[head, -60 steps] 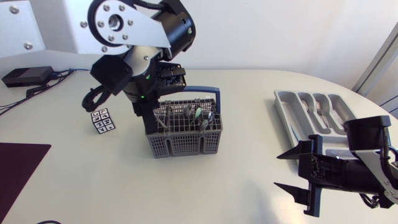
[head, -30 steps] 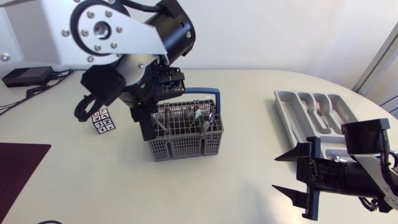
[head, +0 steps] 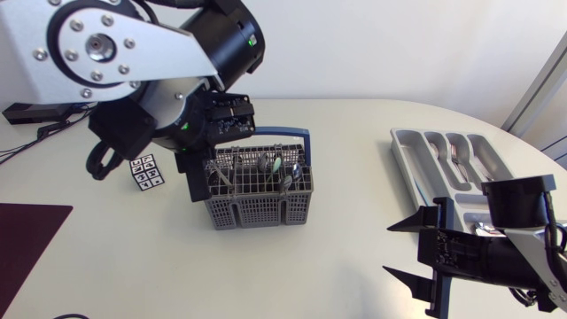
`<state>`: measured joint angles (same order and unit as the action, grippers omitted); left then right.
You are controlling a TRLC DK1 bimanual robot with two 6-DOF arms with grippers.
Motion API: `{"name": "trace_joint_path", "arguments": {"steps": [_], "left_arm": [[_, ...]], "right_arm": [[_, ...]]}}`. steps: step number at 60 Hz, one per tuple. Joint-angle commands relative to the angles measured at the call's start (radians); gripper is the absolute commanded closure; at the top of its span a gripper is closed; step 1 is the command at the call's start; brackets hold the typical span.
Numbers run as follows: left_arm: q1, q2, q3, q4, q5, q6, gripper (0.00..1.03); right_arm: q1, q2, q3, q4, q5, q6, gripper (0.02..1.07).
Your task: Transfer all utensils from the basket to the drawer tray.
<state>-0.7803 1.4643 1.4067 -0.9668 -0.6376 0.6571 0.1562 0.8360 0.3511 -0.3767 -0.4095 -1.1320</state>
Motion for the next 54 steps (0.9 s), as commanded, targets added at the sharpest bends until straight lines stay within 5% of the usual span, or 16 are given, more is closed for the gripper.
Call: {"name": "trace_joint_path", "arguments": {"steps": [1, 26, 35, 54], "left_arm": [[0.000, -0.047, -0.006, 0.023, -0.030, 0.022, 1.00], [-0.039, -0.081, 0.023, 0.088, -0.019, -0.007, 1.00], [-0.050, -0.124, -0.018, 0.197, 0.067, -0.076, 1.00], [-0.068, -0.091, 0.005, 0.247, 0.269, -0.255, 1.00]], "right_arm": [[0.014, -0.009, -0.024, 0.004, 0.008, 0.032, 0.23], [0.065, -0.069, -0.029, 0.035, 0.034, 0.092, 0.23], [0.103, -0.115, 0.008, 0.058, 0.032, 0.178, 0.23], [0.258, -0.164, 0.094, 0.154, 0.110, 0.388, 0.23]]}}
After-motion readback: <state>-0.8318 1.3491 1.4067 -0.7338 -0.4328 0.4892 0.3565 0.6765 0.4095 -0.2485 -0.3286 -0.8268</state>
